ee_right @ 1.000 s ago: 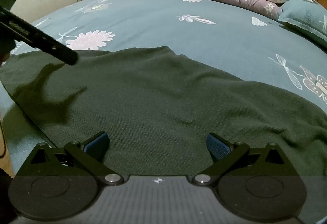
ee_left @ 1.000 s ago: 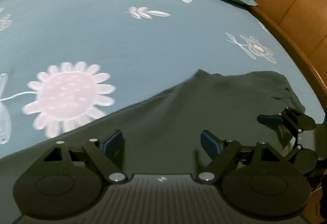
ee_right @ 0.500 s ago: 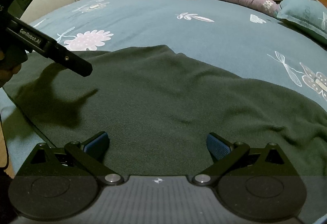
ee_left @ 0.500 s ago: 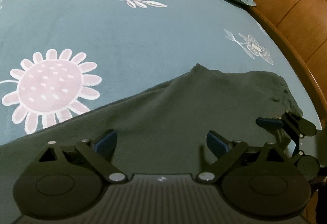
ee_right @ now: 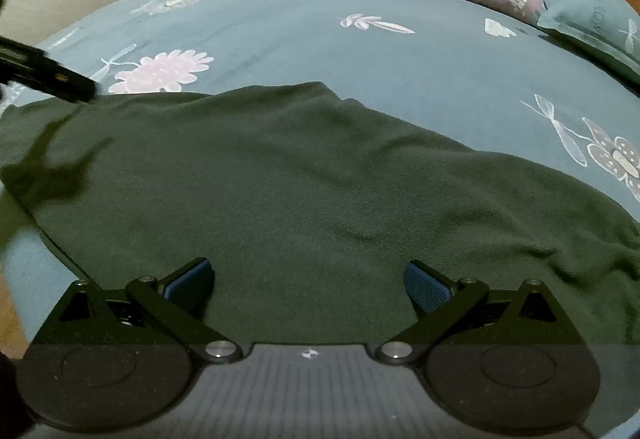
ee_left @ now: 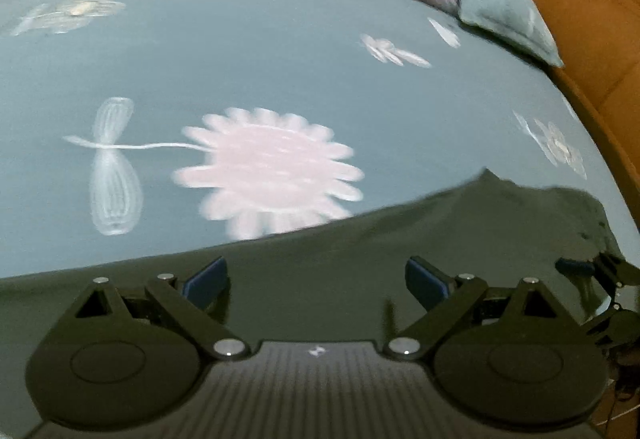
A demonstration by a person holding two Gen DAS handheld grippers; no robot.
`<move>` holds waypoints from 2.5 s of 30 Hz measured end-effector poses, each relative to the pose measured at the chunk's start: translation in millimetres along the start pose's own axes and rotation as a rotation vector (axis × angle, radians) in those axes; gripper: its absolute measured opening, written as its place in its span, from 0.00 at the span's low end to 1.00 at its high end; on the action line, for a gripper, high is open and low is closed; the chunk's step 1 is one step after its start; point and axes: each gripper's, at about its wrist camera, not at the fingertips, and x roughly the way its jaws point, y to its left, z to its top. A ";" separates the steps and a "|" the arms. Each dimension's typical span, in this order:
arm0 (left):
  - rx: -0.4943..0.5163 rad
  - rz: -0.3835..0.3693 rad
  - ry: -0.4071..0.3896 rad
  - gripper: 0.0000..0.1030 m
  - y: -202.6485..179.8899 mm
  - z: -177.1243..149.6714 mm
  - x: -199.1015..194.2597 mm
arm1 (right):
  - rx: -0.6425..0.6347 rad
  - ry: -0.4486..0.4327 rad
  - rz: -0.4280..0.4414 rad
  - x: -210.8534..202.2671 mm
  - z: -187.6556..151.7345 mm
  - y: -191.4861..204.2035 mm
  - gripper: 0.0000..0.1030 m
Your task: Fold clothes
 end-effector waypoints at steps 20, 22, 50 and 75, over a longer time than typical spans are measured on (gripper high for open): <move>0.274 0.090 0.094 0.93 117.3 -60.6 -38.3 | -0.002 0.086 -0.095 14.6 35.6 159.3 1.00; 0.253 0.095 0.104 0.95 131.6 -69.2 -40.7 | 0.003 0.110 -0.123 14.6 38.2 166.6 1.00; 0.386 -0.043 0.067 0.95 56.3 -34.7 -26.3 | 0.183 0.119 -0.345 -24.8 19.7 119.8 1.00; 0.305 0.132 0.153 0.95 -54.5 -46.3 9.7 | 0.348 -0.074 -0.249 -46.5 -26.7 -87.2 1.00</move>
